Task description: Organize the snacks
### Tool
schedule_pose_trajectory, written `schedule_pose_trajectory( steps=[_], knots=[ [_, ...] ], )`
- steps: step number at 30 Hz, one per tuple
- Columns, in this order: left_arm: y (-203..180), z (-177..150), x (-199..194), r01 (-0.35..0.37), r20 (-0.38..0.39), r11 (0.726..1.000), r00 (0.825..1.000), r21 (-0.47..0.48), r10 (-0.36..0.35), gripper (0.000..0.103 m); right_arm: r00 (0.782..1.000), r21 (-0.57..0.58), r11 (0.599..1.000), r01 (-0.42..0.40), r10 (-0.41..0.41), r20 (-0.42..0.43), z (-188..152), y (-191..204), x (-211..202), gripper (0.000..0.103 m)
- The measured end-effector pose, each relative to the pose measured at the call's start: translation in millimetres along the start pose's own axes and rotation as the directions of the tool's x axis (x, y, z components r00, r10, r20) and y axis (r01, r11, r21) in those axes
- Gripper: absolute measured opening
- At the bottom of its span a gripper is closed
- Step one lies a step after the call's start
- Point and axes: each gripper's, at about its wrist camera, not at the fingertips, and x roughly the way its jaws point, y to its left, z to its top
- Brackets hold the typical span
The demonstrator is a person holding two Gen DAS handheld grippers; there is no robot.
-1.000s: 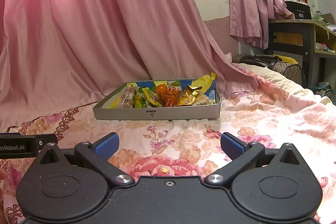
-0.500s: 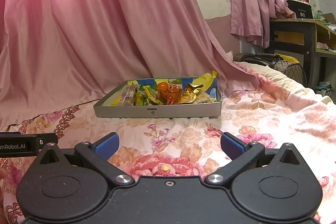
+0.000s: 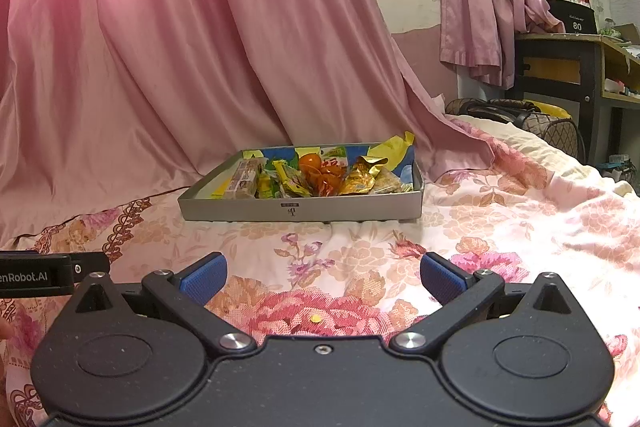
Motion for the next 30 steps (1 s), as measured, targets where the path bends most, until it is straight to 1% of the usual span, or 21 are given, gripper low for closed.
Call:
schedule_pose_trajectory(
  steps=[23, 30],
  knots=[
    [-0.1, -2.5, -1.1, -0.002, -0.003, 1.000, 1.000, -0.001, 0.002, 0.103, 1.000, -0.002, 1.000, 0.002, -0.002, 0.000, 0.4, -0.9, 0.6, 0.102],
    [0.1, -7.9, 0.7, -0.011, -0.011, 1.000, 1.000, 0.002, 0.011, 0.103, 1.000, -0.002, 1.000, 0.003, -0.003, 0.000, 0.1, -1.3, 0.2, 0.102]
  ],
)
